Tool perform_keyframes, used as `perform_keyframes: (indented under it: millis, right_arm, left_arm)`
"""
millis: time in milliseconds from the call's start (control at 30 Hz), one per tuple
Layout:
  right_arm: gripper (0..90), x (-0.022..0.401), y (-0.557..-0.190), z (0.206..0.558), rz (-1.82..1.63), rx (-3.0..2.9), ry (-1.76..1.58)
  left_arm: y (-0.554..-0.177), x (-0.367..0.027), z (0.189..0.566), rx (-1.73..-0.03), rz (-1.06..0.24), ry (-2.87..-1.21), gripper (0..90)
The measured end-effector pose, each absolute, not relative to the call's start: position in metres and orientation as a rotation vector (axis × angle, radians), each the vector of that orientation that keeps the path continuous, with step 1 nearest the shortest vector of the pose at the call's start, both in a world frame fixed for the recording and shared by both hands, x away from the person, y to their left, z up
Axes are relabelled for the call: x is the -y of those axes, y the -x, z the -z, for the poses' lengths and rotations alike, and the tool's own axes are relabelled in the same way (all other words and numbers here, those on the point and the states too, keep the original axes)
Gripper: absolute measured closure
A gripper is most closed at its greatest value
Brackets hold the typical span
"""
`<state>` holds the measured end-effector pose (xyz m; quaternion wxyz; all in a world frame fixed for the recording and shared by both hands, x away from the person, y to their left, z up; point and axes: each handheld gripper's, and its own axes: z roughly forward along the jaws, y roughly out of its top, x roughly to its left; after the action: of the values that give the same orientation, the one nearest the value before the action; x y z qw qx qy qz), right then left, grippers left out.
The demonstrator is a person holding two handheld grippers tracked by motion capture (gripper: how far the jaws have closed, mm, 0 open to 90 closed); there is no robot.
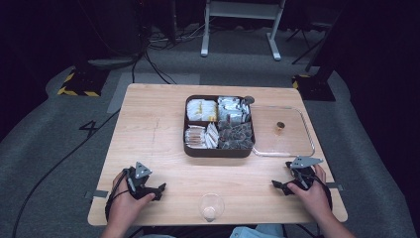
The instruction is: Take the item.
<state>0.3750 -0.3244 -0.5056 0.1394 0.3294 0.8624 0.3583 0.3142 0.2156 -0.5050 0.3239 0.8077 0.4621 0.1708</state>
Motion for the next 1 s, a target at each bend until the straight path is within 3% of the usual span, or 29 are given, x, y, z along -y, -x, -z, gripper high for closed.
perform_keyframes:
  millis: [33,133,267,700,1000]
  right_arm:
    - [0.1,0.322,-0.376,0.506,-1.028,-2.478,-0.973]
    - [0.6,0.322,-0.375,0.506,-1.034,-2.479,-0.972]
    - [2.6,0.322,-0.373,0.505,-1.034,-2.467,-0.973]
    - [3.6,0.323,-0.372,0.505,-1.043,-2.469,-0.973]
    - [4.9,0.323,-0.371,0.505,-1.040,-2.458,-0.977]
  left_arm:
    - [-0.313,-0.217,0.504,-1.194,-0.459,-2.109,19.0]
    - [-0.312,-0.216,0.504,-1.191,-0.456,-2.109,21.1]
    - [-0.313,-0.214,0.496,-1.195,-0.450,-2.116,33.9]
    - [-0.317,-0.195,0.447,-1.022,-0.380,-2.102,33.5]
    - [-0.330,-0.194,0.431,-1.043,-0.371,-2.062,33.7]
